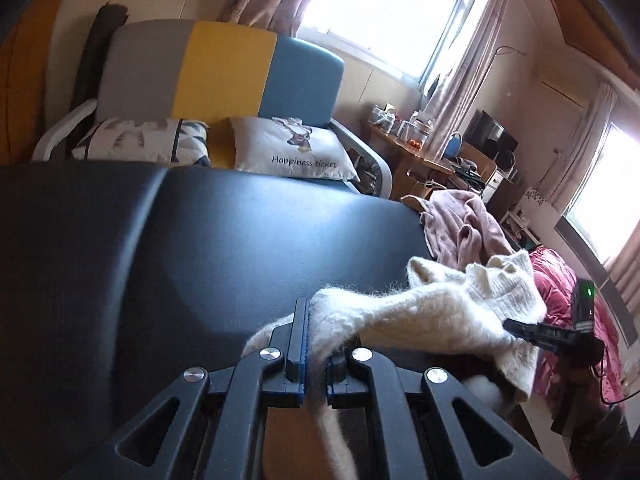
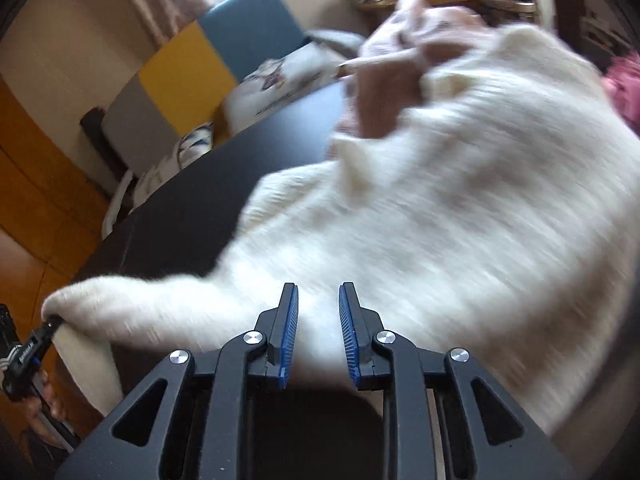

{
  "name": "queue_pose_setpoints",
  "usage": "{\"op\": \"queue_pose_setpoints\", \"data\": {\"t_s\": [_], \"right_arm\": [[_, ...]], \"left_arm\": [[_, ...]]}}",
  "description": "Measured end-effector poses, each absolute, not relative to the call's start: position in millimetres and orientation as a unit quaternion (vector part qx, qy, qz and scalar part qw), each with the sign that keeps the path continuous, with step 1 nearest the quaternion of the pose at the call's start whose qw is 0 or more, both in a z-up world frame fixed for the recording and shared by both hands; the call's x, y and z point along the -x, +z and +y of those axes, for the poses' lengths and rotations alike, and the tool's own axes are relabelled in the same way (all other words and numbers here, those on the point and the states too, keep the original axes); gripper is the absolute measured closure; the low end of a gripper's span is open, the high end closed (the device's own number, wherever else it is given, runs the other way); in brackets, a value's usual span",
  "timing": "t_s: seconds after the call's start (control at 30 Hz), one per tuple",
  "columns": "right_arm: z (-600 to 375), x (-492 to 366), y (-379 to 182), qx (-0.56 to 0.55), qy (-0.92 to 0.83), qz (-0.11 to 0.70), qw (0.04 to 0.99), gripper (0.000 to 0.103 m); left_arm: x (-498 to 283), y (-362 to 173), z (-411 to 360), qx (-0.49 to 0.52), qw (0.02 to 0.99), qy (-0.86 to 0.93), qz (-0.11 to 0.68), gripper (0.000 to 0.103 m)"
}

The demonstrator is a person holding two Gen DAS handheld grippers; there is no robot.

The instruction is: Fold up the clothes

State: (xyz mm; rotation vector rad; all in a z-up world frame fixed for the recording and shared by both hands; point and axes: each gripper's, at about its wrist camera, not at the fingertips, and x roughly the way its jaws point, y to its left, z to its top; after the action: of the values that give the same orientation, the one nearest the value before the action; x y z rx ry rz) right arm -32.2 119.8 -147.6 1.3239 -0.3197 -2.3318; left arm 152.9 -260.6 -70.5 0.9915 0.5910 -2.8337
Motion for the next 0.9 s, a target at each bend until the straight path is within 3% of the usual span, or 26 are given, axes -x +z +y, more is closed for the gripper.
{"op": "queue_pose_setpoints", "data": {"t_s": [0.07,0.2,0.47,0.6,0.73,0.8,0.87,0.9], "right_arm": [[145.4,23.4,-157.1,-0.486,-0.844,-0.145,0.174,0.080],[146.0,45.3,-181.2,-0.512,-0.817,-0.193,0.183,0.076],[46.8,82.3,-130.3,-0.449,-0.830,-0.145,0.297,0.069],[21.3,75.9,-121.1,-0.465,-0.813,-0.105,0.334,0.069],[52.0,65.7,-105.3,-0.454,-0.823,-0.087,0.330,0.068],[79.3,64.4,-93.1,-0.442,-0.854,-0.051,0.270,0.052],[108.8,62.4,-83.4,-0.431,-0.875,-0.023,0.221,0.042],[113.5,66.1,-81.4,-0.430,-0.878,0.004,0.209,0.042]], "left_arm": [[-157.6,-73.6,-254.7,-0.329,0.039,-0.924,0.190,0.098],[-171.3,-63.8,-249.5,-0.305,0.036,-0.931,0.198,0.098],[-214.3,9.5,-265.7,-0.210,0.065,-0.959,0.179,0.099],[-205.3,-0.8,-269.6,-0.244,0.078,-0.955,0.150,0.098],[-192.0,-48.0,-279.1,-0.306,0.090,-0.932,0.173,0.098],[-190.6,-70.2,-278.8,-0.330,0.095,-0.922,0.181,0.098],[-191.9,-88.4,-279.7,-0.346,0.098,-0.912,0.197,0.098],[-193.2,-94.7,-280.0,-0.353,0.099,-0.908,0.203,0.098]]}}
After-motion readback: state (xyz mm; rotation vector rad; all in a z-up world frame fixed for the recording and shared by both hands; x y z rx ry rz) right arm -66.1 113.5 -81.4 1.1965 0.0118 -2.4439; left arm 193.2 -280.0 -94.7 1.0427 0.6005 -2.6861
